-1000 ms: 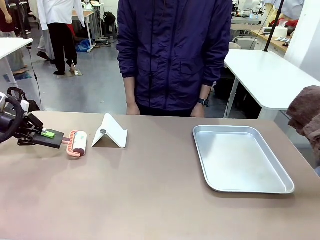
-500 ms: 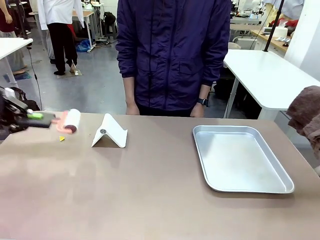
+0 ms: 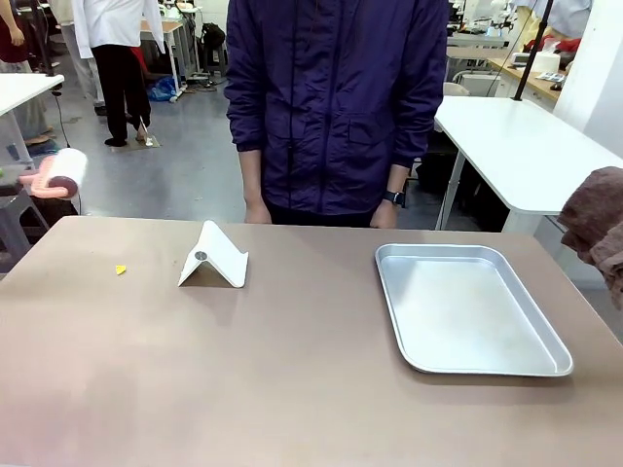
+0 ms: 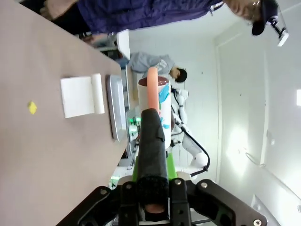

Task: Clean the surface of the table.
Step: Clean the area not pointed to by the person, then return the Lint Roller and towel to their original positions.

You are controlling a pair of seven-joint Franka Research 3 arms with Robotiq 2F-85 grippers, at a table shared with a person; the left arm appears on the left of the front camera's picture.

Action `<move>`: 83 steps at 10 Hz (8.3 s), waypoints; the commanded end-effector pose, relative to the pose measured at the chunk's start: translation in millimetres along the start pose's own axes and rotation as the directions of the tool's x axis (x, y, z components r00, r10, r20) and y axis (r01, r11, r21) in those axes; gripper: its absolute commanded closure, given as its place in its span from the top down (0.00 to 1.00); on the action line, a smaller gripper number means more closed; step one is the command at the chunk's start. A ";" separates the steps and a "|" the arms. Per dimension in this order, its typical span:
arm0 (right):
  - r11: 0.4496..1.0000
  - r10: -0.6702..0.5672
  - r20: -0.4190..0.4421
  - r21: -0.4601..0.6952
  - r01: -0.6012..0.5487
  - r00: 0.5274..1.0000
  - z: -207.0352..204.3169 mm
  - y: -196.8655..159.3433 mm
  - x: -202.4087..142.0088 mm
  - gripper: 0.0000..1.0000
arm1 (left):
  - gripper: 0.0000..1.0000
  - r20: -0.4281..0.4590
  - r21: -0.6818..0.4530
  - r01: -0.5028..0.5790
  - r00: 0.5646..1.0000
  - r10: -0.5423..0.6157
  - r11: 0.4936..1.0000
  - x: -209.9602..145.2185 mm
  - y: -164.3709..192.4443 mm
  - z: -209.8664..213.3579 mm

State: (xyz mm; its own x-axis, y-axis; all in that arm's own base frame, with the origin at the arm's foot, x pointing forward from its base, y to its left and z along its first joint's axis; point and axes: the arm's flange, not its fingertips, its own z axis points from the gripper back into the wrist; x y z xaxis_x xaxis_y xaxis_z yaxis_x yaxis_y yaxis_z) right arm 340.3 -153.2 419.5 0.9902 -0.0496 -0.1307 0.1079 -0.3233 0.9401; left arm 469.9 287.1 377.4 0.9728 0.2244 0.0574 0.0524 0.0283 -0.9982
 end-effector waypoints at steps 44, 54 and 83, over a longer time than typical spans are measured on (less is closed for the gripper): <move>1.000 0.010 0.003 0.005 -0.010 1.000 0.1 3.9 -1.0 0.06 | 0.22 -0.177 0.153 -0.036 0.982 0.063 0.988 69.7 84.1 -98.7; 1.000 0.010 0.003 0.005 -0.010 1.000 0.1 3.9 -1.0 0.06 | 0.22 -0.236 0.068 0.113 0.967 -0.094 0.991 -84.9 2.7 42.5; 0.823 0.307 -0.003 -0.501 -0.267 0.952 -296.7 -173.7 33.5 0.06 | 0.22 -0.539 0.232 0.351 0.823 -0.180 0.907 -61.5 -78.1 -305.7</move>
State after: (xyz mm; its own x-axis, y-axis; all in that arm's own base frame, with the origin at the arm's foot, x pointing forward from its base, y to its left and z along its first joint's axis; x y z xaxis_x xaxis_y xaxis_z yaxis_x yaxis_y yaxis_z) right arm 380.8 167.8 349.0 0.9757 -0.1482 0.1613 -0.1305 0.1980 0.9715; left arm 480.7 -35.8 449.5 0.9011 -0.3670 0.2309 0.3567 0.3246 -0.8760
